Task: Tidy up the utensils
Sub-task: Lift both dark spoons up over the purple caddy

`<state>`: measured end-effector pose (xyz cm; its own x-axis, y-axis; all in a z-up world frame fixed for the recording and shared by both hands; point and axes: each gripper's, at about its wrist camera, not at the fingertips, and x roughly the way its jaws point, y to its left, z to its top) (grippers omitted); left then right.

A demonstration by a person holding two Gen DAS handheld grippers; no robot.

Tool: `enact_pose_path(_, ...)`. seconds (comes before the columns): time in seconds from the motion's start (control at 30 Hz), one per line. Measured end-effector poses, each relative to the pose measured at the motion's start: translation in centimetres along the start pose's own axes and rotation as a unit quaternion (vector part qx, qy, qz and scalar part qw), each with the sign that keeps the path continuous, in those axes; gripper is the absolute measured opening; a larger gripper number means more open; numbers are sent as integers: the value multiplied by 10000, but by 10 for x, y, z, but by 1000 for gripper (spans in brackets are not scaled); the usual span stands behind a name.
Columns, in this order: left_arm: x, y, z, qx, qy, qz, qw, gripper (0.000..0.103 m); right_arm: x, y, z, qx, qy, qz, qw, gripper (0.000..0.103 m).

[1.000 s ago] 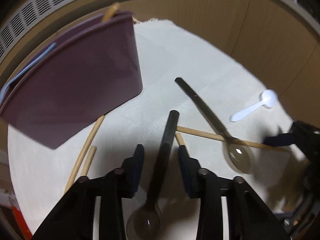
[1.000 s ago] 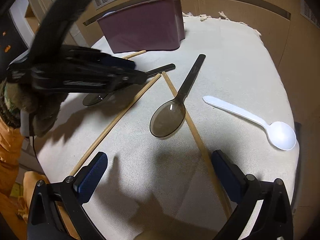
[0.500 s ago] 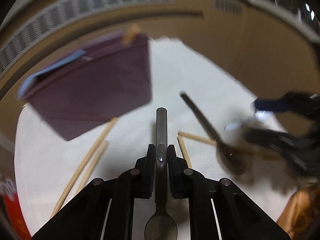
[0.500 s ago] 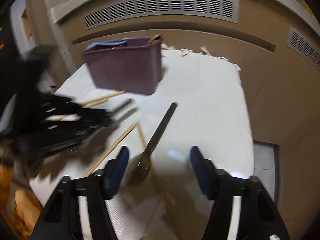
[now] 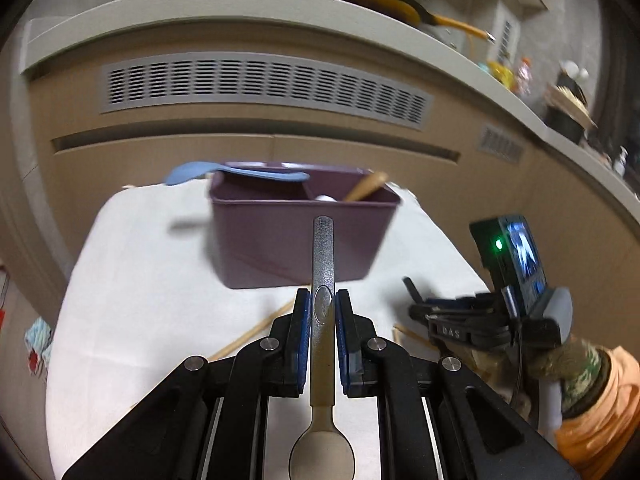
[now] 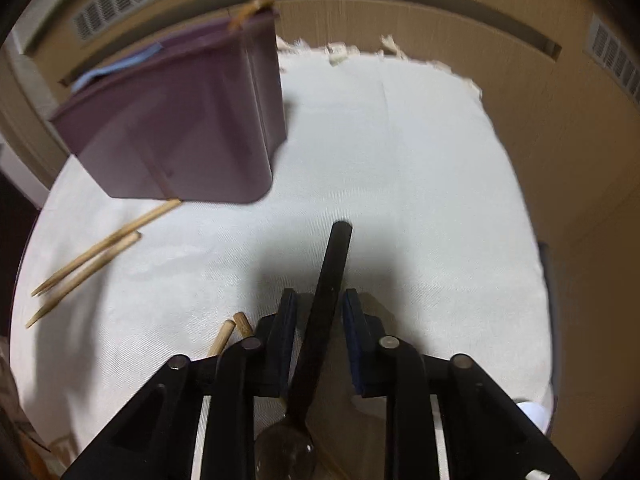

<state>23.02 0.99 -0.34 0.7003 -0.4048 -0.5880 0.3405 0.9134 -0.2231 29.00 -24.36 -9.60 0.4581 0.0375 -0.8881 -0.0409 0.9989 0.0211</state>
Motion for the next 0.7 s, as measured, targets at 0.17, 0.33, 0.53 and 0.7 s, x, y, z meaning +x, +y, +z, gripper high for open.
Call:
enact_pose_path(0.17, -9, 7, -6, -267, -283, 182, 9991, 12, -13, 7, -11, -225, -194, 34, 9996, 12)
enact_pose_path(0.33, -22, 9, -10, -318, -539, 251, 9977, 12, -62, 5, -28, -293, -856, 424, 9950, 12)
enact_pose_path(0.53, -41, 2, -7, -487, -834, 50, 9953, 12, -126, 3, -37, -302, -1712, 926, 9804, 12)
enact_pose_path(0.7, -73, -10, 31, -389, -1458, -192, 9884, 12, -180, 7, -23, -387, -2545, 1029, 9608, 12)
